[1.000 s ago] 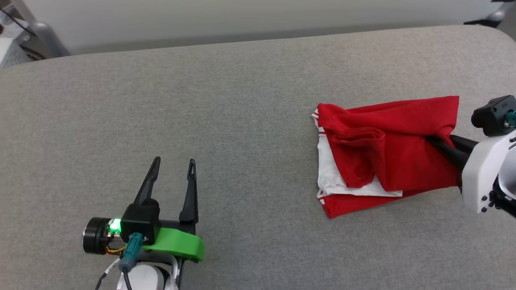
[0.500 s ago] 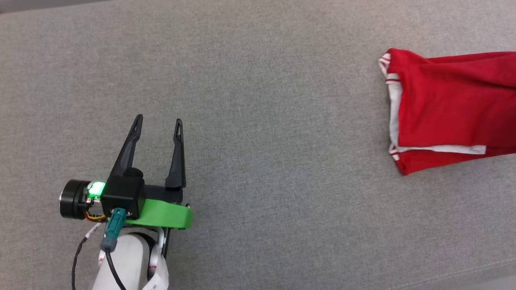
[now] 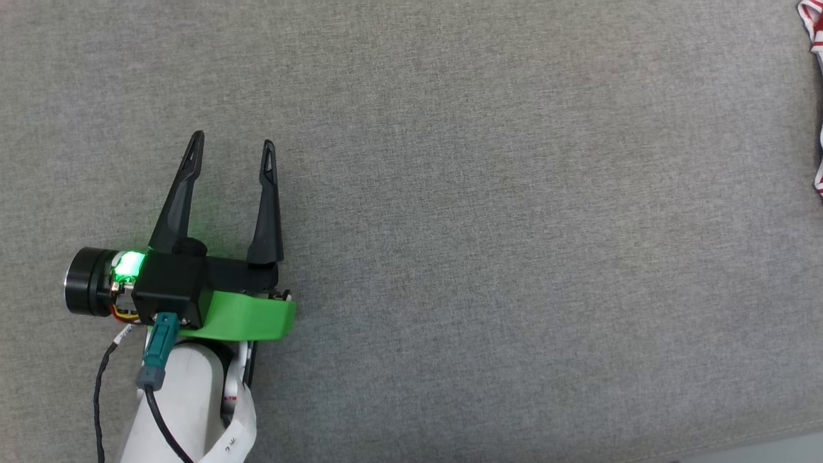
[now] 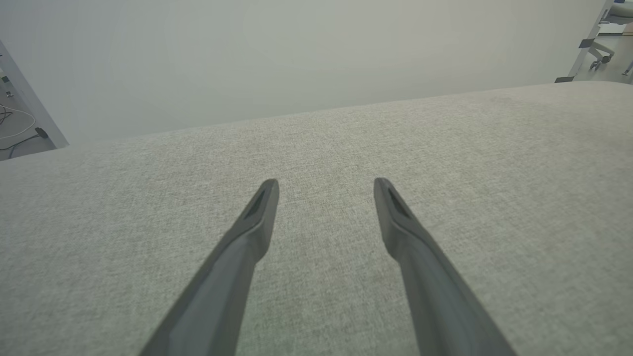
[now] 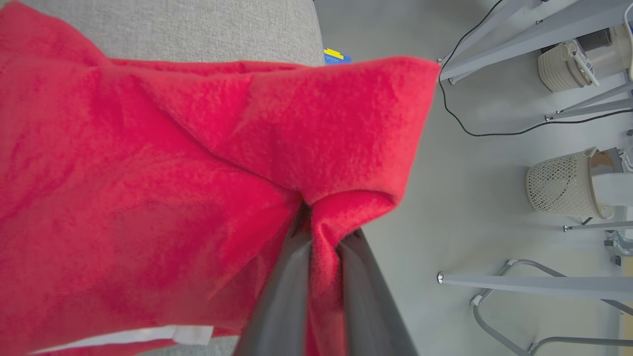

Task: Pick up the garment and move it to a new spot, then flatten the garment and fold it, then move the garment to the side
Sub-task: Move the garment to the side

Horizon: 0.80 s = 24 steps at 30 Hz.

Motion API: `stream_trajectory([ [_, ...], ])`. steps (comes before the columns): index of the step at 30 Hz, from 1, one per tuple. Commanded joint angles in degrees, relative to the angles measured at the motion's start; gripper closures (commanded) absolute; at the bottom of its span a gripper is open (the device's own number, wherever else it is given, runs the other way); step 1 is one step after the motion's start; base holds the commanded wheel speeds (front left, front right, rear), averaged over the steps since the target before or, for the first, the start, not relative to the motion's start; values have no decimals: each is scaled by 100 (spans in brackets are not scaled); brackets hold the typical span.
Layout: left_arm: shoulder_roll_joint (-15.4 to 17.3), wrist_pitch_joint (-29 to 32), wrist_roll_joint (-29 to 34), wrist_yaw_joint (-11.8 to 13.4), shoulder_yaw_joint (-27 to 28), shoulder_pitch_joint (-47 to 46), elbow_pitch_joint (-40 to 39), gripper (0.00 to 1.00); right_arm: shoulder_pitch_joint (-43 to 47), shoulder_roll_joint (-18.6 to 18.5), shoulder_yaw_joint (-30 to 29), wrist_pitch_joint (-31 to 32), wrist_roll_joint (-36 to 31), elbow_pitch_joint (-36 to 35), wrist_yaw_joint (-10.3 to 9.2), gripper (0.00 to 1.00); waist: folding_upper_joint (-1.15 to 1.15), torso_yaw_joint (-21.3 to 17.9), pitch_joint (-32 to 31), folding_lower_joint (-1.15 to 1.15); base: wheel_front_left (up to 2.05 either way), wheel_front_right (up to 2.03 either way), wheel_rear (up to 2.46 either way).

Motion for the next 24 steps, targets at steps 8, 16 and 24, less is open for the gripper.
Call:
stream_trajectory([
  [8, 7, -34, 16, 100, -47, -44, 22, 0, -261, 309, -113, -431, -419, 548, -5, 0, 0, 64, -250, -1, 0, 0, 0],
  [16, -21, -34, -111, 134, -3, 192, 199, 0, -275, 725, -277, -1434, -744, 610, -5, 0, 0, 155, -867, -1, 0, 0, 0],
  [24, -135, -34, -229, 155, 27, 523, 411, 0, -182, 1178, -754, -2794, -1234, 328, -5, 0, 0, 384, -1462, -1, 0, 0, 0],
])
